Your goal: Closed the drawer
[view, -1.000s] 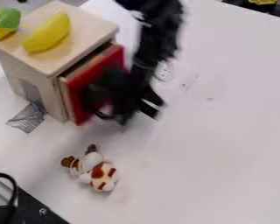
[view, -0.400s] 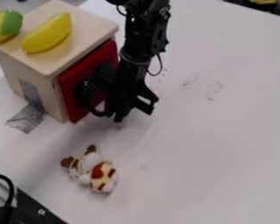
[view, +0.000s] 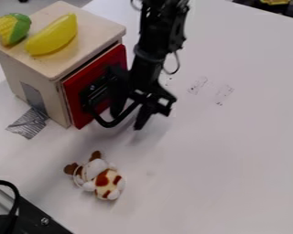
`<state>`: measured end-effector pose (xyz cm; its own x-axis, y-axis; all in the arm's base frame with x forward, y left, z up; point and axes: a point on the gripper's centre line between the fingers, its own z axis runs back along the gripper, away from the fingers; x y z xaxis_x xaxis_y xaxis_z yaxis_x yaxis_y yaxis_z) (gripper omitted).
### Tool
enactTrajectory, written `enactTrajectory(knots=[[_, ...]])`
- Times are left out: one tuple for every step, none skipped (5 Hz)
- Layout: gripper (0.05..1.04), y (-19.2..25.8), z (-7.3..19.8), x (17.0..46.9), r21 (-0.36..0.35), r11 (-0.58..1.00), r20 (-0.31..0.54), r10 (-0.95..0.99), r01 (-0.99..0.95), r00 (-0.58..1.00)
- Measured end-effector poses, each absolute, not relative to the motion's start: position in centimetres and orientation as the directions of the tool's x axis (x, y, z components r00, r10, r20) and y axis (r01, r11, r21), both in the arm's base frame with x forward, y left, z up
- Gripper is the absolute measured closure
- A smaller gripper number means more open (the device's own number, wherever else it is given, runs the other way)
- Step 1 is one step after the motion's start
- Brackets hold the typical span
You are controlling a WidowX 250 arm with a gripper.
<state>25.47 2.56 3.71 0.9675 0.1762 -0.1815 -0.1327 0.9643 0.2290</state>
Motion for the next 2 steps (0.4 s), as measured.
enactTrajectory(knots=[[0.115, 1.7, 5.0, 25.7, 0.208, 0.97, -0.155, 0.157, -0.123, 0.975], [0.086, 0.2, 7.2, 26.0, 0.181, 0.98, -0.103, 0.107, -0.087, 0.989]])
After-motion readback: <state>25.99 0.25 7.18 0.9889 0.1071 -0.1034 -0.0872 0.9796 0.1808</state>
